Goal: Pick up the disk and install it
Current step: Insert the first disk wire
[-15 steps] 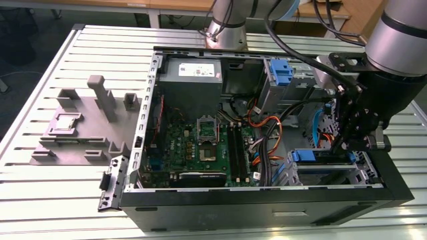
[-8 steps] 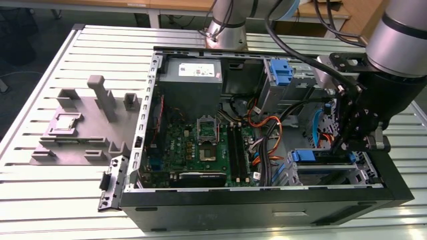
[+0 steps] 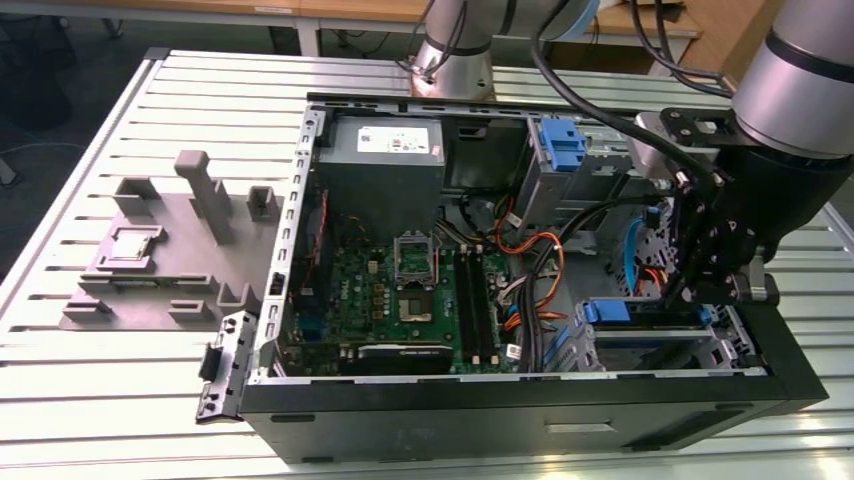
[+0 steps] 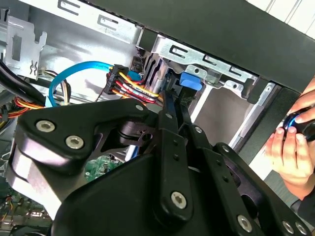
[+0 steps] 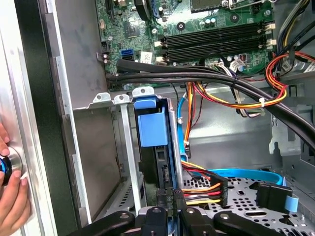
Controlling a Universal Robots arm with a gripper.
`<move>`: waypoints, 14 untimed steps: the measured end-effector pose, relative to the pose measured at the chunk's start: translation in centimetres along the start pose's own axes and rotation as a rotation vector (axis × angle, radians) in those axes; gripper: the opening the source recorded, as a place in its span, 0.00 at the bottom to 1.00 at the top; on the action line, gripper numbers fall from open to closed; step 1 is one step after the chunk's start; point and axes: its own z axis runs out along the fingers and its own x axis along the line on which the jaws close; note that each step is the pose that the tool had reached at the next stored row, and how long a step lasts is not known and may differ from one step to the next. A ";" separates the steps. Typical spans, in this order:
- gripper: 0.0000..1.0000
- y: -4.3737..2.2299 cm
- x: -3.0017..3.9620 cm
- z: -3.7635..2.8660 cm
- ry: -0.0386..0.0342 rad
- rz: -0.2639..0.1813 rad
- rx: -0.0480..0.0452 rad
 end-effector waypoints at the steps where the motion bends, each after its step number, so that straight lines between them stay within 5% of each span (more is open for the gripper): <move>1: 0.17 0.00 0.00 0.01 -0.0002 0.000 -0.0002; 14: 0.24 0.00 0.00 -0.01 -0.0009 0.000 -0.0005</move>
